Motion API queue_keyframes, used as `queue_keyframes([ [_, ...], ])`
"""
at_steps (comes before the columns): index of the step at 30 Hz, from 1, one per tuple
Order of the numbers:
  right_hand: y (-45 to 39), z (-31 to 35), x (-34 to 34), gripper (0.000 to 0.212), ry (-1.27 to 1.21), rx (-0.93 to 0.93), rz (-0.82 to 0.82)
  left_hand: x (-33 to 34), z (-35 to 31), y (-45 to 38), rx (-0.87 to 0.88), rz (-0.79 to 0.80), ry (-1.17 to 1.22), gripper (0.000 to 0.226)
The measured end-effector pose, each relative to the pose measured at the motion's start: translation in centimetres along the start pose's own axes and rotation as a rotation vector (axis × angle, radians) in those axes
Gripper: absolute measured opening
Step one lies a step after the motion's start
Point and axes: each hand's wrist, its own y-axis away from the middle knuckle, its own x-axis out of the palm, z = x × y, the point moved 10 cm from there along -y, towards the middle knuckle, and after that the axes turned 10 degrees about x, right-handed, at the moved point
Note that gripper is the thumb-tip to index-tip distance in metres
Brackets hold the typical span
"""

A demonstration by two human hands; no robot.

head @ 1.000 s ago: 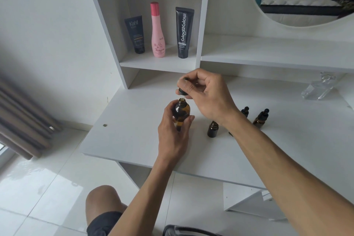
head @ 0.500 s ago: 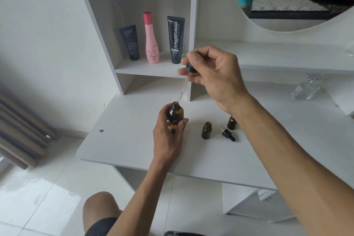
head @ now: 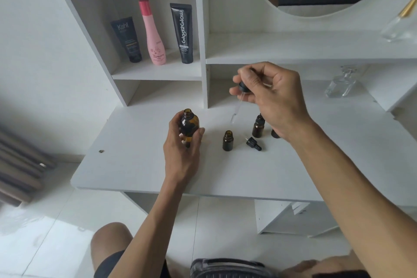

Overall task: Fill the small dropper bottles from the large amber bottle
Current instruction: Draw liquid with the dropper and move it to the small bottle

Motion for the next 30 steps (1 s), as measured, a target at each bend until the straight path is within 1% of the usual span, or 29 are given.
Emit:
queue_keyframes([
  [9,0.5,-2.1,0.4,0.015,0.001,0.048,-0.010,-0.3,0.3,0.1,-0.023,-0.004,-0.024,0.045],
  [16,0.6,-2.5,0.8,0.017,0.021,0.059,0.000,-0.2,0.2,0.0,-0.015,-0.001,-0.040,0.046],
  [23,0.6,-2.6,0.9,0.011,0.034,0.064,0.006,-0.2,0.0,-0.1,-0.008,-0.002,-0.045,0.047],
  [30,0.7,-2.6,1.3,0.012,0.052,0.057,0.019,-0.2,0.0,0.0,-0.021,0.002,-0.041,0.046],
])
